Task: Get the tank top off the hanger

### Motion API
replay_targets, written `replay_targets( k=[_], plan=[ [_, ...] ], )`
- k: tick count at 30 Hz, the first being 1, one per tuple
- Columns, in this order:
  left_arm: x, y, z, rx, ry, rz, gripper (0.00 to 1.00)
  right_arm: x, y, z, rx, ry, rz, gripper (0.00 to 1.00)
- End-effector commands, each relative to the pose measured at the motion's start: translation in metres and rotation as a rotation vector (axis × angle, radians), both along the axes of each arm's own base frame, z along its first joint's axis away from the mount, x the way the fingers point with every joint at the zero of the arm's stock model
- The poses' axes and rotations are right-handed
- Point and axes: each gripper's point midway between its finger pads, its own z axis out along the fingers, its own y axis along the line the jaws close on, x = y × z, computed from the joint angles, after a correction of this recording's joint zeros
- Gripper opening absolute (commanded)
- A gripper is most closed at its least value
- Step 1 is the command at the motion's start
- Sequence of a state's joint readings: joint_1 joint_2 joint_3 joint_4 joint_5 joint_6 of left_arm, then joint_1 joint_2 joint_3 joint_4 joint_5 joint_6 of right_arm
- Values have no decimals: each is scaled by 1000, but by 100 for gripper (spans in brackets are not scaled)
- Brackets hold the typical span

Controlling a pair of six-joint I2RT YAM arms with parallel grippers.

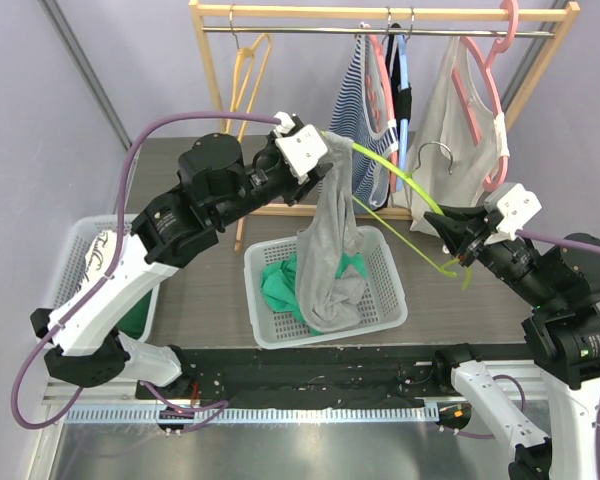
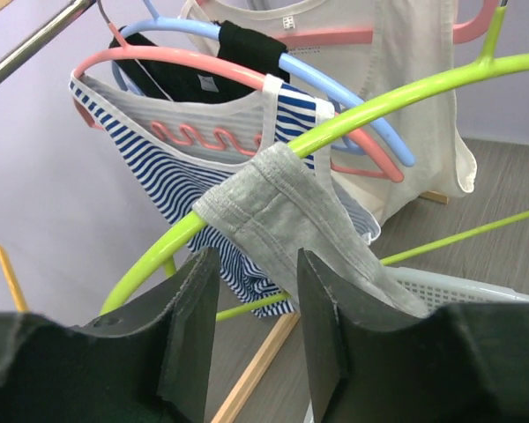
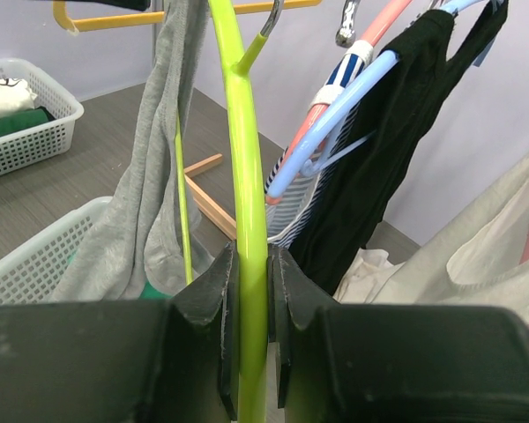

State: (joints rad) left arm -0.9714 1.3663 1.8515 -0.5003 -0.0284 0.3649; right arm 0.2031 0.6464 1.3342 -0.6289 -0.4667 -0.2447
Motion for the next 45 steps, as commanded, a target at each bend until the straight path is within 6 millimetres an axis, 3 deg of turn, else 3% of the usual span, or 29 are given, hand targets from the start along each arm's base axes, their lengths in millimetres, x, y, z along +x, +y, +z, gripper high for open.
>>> replay_targets(
  k=[1,3,5,8,12,14,18,20,23,24,31,40,45],
  plan=[
    [1,-4,24,-92,-12,14,35,-3,1,28,42,-99,4,1],
    [3,-6,24,-93,-8,18,27,-4,0,29,42,-106,0,1],
    [3,-6,25,-101,-2,23,25,-5,-1,29,42,-108,-3,1],
    [4,-10,22,-99,11,18,35,-5,-1,29,40,-109,-2,1],
    [4,-12,19,-93,18,14,38,-6,-1,30,39,-116,-2,1],
    [5,-12,17,-88,19,14,45,-6,-1,30,39,-116,-1,1],
    [3,-14,15,-81,21,0,45,-5,0,29,42,-113,3,1],
    [4,-15,13,-76,19,-1,37,-7,1,32,47,-118,11,1],
    [4,-19,10,-72,30,-10,14,-7,2,32,52,-116,15,1],
    [3,-19,12,-76,28,-12,0,-7,2,31,52,-113,15,1],
    [1,-8,35,-106,-15,4,0,-8,-3,27,49,-114,-12,1],
    [2,30,83,-134,-156,104,0,-20,-14,17,30,-107,-59,1],
    [19,39,85,-120,-196,190,0,-36,-15,11,29,-98,-48,1]
  ],
)
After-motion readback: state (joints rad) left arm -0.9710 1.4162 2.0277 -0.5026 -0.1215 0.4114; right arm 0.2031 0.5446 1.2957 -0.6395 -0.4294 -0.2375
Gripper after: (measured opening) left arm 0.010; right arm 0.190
